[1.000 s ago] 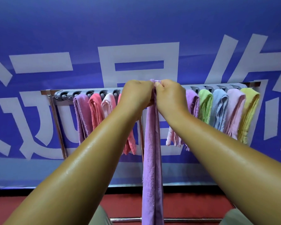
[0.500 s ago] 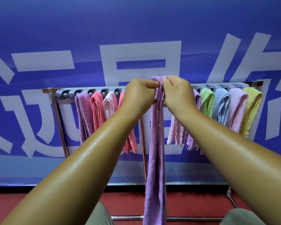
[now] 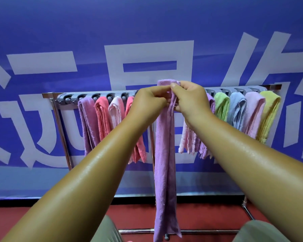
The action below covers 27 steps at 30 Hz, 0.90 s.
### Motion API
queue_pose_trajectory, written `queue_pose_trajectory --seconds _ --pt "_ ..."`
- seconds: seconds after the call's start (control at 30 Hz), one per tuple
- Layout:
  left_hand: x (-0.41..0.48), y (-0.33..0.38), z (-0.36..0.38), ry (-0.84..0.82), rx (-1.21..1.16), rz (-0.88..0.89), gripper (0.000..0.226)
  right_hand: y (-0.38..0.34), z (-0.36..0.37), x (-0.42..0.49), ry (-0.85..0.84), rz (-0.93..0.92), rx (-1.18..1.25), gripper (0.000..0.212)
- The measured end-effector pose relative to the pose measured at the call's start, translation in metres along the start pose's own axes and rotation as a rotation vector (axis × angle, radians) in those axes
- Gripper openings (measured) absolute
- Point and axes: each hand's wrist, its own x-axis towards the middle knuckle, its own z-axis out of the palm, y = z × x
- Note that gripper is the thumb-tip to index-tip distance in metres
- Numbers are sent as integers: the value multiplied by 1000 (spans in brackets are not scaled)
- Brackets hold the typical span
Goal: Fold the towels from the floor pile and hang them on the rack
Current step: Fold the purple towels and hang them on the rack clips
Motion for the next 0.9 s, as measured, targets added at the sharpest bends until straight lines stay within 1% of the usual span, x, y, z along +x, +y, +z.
queue_pose_trajectory --seconds 0.03,0.07,0.1,0.13,0.17,0.2,0.23,0.27,0.3,0.37,0.43,0.47,0.53,0.63,0.73,0.83,0.9 --pt "1 -2 -2 -16 -135 -61 56 2 -1 3 7 8 -19 20" --pt "2 -6 -6 -5 -230 -109 54 3 -3 5 20 12 -39 25" --pt "5 -11 -9 33 -258 -136 48 6 -5 10 38 24 -48 33" --pt "7 -19 -13 82 -214 -162 42 9 -7 15 46 47 -31 38" --pt "10 -29 -18 121 -139 -192 42 9 -6 17 43 69 10 35" --pt "10 -39 -22 123 -84 -227 51 8 -5 18 36 86 67 27" --pt "9 -47 -26 76 -80 -271 67 2 -3 16 37 101 135 19" --pt "7 -56 -29 6 -134 -323 80 -1 -2 17 35 118 198 16" --pt "3 -63 -30 -81 -206 -364 81 -3 -2 21 32 131 255 18" --pt "-7 -70 -27 -226 -284 -375 56 -6 -1 27 20 150 343 20" --pt "-15 -76 -24 -294 -278 -386 34 -9 0 34 37 192 429 18" --pt "-18 -79 -21 -315 -276 -393 27 -10 -1 37 50 214 472 18" --pt "-24 -82 -17 -352 -284 -408 22 -12 -4 41 93 252 511 17" --pt "-27 -80 -13 -309 -360 -420 18 -9 -11 44 112 324 517 22" --pt "-24 -74 -14 -227 -422 -424 23 -3 -17 39 85 403 475 29" --pt "-16 -61 -18 -146 -442 -457 35 9 -22 25 2 535 330 29" --pt "-9 -50 -20 -98 -508 -513 37 23 -23 14 -105 697 225 26"
